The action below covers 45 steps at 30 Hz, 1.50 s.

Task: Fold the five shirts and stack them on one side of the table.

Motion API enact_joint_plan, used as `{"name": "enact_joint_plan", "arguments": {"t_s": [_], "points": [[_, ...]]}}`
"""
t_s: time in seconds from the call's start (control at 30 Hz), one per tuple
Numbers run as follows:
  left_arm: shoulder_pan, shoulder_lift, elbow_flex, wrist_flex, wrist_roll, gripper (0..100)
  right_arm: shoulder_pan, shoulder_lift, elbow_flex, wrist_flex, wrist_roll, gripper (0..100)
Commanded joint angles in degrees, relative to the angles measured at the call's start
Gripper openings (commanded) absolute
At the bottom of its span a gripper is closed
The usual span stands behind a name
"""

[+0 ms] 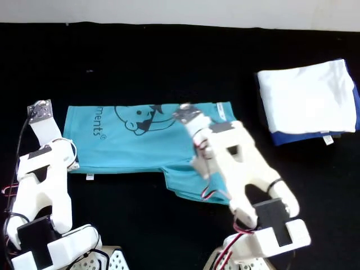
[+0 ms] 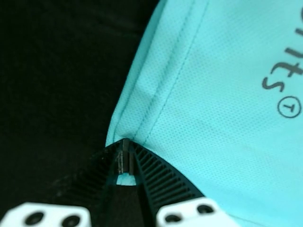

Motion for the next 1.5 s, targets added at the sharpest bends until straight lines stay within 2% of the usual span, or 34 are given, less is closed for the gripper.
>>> {"name": "enact_joint_plan", "arguments": {"t_s": [0.0, 0.07, 0.2, 0.3, 0.47, 0.6, 0.77, 0.97, 1.2, 1.33, 1.47], "points": [[-0.7, -0.5, -0.2, -1.1, 0.4, 1, 7.8, -0.1, -0.6, -0.8, 4.7, 14.9], [-0.7, -1.2, -2.7, -0.2, 0.5, 1, 9.1, -0.3, -0.6, -0.6, 5.6, 14.9], [-0.2, -7.5, -12.4, 18.0, 0.7, 1, 9.2, -0.6, -0.6, -0.4, 5.5, 14.9], [2.7, -12.5, -19.0, 29.2, 0.5, 1, 9.5, -0.4, -0.6, -0.4, 5.5, 14.9], [8.0, -16.7, -24.8, 39.6, 0.4, 1, 11.3, -0.3, -0.6, -0.6, 5.6, 14.9], [10.2, -16.6, -19.2, 37.5, 0.4, 1, 12.4, -0.7, -1.5, 0.2, 5.6, 14.9], [11.1, -16.6, -5.8, 23.9, 0.4, 1, 12.6, -1.2, -9.7, 8.7, 5.5, 14.9], [10.9, -16.6, 2.2, 14.0, -6.7, 1, 5.7, -8.0, -13.7, 16.5, 5.4, 14.9], [10.9, -13.6, 3.8, 11.8, -7.1, 1, -7.6, -11.6, -4.4, 18.9, 5.5, 15.1], [10.8, -4.1, 2.2, 8.9, -6.9, 1, -9.3, -11.6, 1.5, 15.8, 5.6, 17.1], [10.2, 0.6, -3.6, 12.2, -5.4, 1, -9.5, -11.9, 5.0, 14.9, 5.6, 26.5]]}}
